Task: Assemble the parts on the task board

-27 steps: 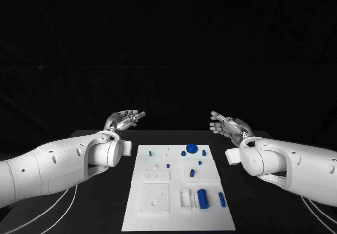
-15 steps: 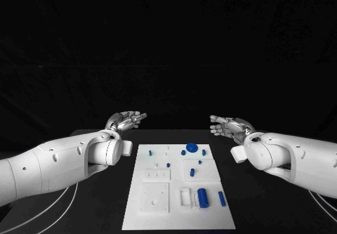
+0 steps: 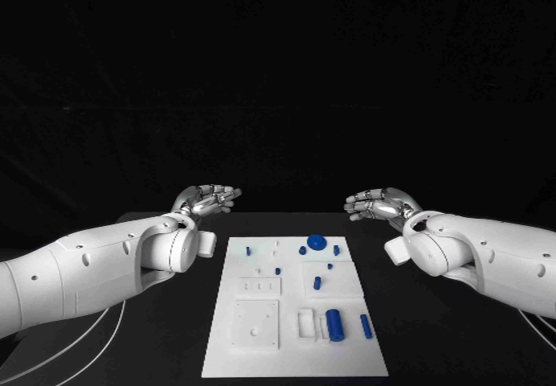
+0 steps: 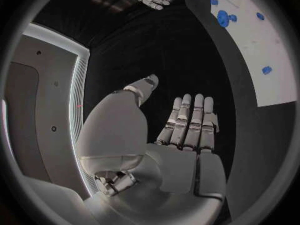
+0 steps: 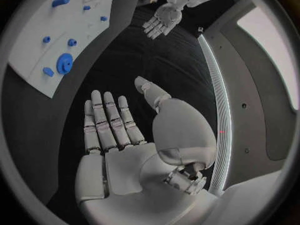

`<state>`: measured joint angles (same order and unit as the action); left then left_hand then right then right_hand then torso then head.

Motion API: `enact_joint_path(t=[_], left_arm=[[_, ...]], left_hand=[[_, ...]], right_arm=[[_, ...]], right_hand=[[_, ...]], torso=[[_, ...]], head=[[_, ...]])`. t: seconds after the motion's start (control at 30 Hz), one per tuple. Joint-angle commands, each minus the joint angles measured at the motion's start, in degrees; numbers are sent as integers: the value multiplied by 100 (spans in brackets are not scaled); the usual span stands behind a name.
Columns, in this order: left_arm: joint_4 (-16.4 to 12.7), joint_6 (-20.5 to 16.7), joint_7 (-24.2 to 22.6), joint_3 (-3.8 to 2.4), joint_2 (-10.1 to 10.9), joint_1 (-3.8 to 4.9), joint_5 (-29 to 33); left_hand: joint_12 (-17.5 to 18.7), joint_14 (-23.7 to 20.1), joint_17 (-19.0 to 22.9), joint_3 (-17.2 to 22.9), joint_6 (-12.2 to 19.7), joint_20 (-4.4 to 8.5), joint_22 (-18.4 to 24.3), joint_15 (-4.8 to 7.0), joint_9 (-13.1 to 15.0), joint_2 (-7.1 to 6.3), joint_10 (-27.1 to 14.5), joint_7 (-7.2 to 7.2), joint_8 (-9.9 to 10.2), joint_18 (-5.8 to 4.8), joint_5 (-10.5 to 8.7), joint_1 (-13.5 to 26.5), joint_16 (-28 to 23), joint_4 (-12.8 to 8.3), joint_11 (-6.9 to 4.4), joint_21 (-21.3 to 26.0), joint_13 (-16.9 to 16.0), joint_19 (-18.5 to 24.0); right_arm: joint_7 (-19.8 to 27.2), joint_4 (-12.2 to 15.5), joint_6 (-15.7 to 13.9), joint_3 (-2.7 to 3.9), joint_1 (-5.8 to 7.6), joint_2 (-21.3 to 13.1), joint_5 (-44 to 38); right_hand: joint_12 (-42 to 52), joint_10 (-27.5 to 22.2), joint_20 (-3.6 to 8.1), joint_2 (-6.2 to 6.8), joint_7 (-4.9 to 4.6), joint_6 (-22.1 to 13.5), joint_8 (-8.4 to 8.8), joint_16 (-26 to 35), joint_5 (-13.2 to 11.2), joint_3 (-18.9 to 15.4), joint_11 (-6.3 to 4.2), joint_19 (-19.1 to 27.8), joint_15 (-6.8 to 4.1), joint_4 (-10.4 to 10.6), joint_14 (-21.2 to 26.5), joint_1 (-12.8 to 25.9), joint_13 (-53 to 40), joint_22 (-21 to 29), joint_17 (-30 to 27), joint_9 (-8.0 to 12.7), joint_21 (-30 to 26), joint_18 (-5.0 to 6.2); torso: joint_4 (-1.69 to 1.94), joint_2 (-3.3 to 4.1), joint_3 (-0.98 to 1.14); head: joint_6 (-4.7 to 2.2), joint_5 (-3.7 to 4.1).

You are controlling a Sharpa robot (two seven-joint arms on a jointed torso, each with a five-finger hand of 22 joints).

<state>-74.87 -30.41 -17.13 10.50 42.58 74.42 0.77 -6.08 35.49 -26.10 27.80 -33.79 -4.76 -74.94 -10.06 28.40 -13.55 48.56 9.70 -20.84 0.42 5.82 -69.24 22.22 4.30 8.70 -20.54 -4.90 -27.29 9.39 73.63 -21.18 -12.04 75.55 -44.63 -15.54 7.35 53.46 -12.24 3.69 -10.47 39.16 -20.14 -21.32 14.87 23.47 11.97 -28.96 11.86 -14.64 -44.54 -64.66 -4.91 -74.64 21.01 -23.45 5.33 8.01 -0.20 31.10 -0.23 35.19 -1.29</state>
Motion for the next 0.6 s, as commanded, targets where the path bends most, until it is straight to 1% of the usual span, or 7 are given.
enact_joint_path(t=[0.03,0.13,0.23,0.3,0.33,0.5,0.6], left_arm=[[-72,267,-124,-4,40,9,-148],[-174,323,-136,-5,106,10,-254],[-294,398,-145,-7,177,26,-337],[-391,487,-154,-8,229,45,-352],[-442,548,-164,-8,255,53,-353],[-692,782,-319,-13,384,91,-352],[-792,831,-352,-25,424,99,-352]], left_hand=[[-110,409,-56,-96,-207,58,-102,3,2,167,292,125,-64,135,48,-118,177,-187,76,-129,-38,-358],[-253,1082,-116,-195,-571,127,-78,89,-49,399,786,166,-115,366,118,-285,400,-592,86,-314,-76,-904],[-253,1082,-116,-195,-571,127,-78,89,-49,399,786,166,-115,366,118,-285,400,-592,86,-314,-76,-904],[-331,1479,-206,-173,-722,202,-115,228,-51,467,994,145,-157,446,125,-371,599,-726,42,-466,-104,-1194],[-367,1886,-311,-167,-909,335,-101,433,-96,539,1218,97,-159,521,157,-406,764,-976,-16,-684,-108,-1585],[-226,2341,-505,-107,-1051,532,-116,636,-257,669,1384,91,-10,486,159,-169,908,-1383,-24,-935,-16,-1929],[-132,2374,-563,-45,-1051,589,-112,650,-311,680,1364,100,53,444,157,-90,907,-1524,4,-977,32,-1951]], right_arm=[[-15,-148,148,6,6,97,-1808],[0,-256,149,27,6,156,-2846],[16,-423,151,81,7,294,-3843],[-6,-497,172,128,7,380,-4353],[-36,-517,209,152,7,409,-4643],[-225,-532,290,255,11,541,-5711],[-371,-539,354,298,12,628,-6218]], right_hand=[[104,267,13,1,-151,239,-73,-177,-56,282,-99,-396,-184,-169,-399,-76,-18,54,97,-4,88,174],[186,541,34,69,-89,500,-135,-445,-191,618,-203,-1009,-458,-202,-979,-142,-19,122,282,8,243,400],[191,567,38,77,-83,523,-138,-483,-203,655,-212,-1092,-493,-203,-1059,-153,-18,129,310,11,268,429],[257,728,100,160,-55,644,-184,-817,-279,771,-300,-1682,-733,-206,-1627,-246,-41,67,496,0,546,559],[376,1007,311,264,-10,822,-253,-1398,-351,943,-461,-2702,-1110,-195,-2528,-358,-98,-39,827,-20,1030,699],[340,1374,1040,359,123,1158,-249,-2962,78,1056,-718,-4189,-1344,-202,-3363,-275,-135,-196,1838,-11,1923,699],[249,1396,1148,397,122,1175,-192,-3469,122,1068,-700,-4353,-1339,-216,-3338,-293,-122,-195,2138,1,2238,699]], torso=[[-13,20,-8],[-7,44,-10],[7,100,-7],[14,134,-9],[19,154,-7],[65,258,-15],[104,316,-18]], head=[[7,7],[-8,20],[-42,29],[-59,40],[-75,48],[-174,84],[-212,118]])
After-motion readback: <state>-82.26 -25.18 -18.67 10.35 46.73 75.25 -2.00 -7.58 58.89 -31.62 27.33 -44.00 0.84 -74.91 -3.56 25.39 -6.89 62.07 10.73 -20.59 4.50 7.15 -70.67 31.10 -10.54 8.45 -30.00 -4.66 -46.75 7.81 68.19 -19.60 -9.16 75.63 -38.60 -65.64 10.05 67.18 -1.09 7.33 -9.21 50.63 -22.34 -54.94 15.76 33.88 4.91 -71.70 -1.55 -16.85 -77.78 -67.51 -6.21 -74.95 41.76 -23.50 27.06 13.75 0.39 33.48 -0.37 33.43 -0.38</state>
